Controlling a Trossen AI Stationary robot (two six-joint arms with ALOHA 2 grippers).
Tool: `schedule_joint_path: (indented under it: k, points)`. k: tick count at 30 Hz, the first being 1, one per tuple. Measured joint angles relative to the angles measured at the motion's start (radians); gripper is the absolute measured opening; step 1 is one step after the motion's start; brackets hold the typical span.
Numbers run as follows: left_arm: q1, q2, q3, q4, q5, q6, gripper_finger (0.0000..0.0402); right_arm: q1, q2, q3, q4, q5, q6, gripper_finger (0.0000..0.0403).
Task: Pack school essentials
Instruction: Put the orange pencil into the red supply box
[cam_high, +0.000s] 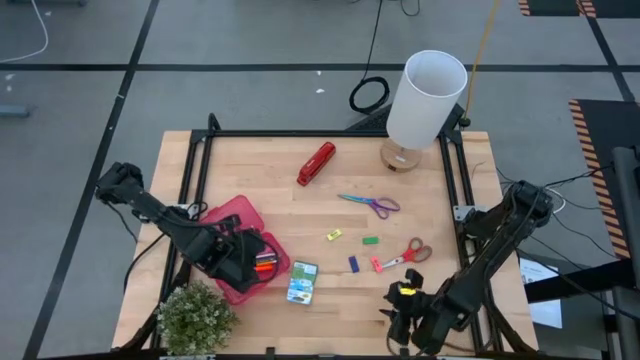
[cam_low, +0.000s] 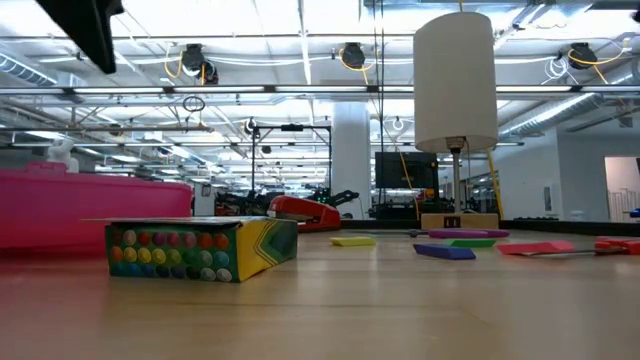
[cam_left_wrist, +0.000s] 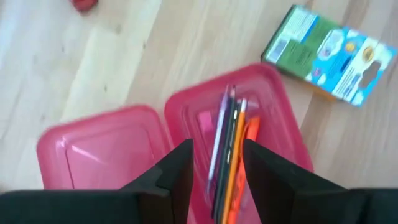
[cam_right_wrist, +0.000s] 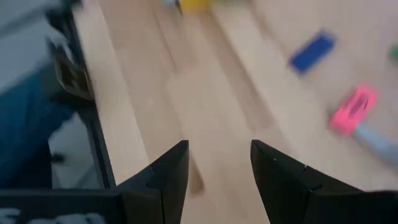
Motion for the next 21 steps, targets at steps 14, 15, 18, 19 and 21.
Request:
schedule_joint_path:
  k: [14,15,18,19,21]
  points:
    - [-0.015,0.000,0.000,0.122,-0.042,0.097,0.0143,0.099,0.165,0.079,-0.074,-0.221,0.193,0.0164]
    - [-0.014,0.000,0.000,0.131,-0.042,0.106,0.0143,0.110,0.165,0.079,-0.091,-0.230,0.223,0.0164]
    - [-0.010,0.000,0.000,0.139,-0.049,0.111,0.0143,0.143,0.164,0.079,-0.130,-0.251,0.287,0.0164]
    - [-0.008,0.000,0.000,0.138,-0.049,0.110,0.0143,0.153,0.164,0.079,-0.139,-0.255,0.296,0.0164]
    - [-0.005,0.000,0.000,0.138,-0.050,0.110,0.0143,0.169,0.167,0.079,-0.146,-0.256,0.301,0.0164]
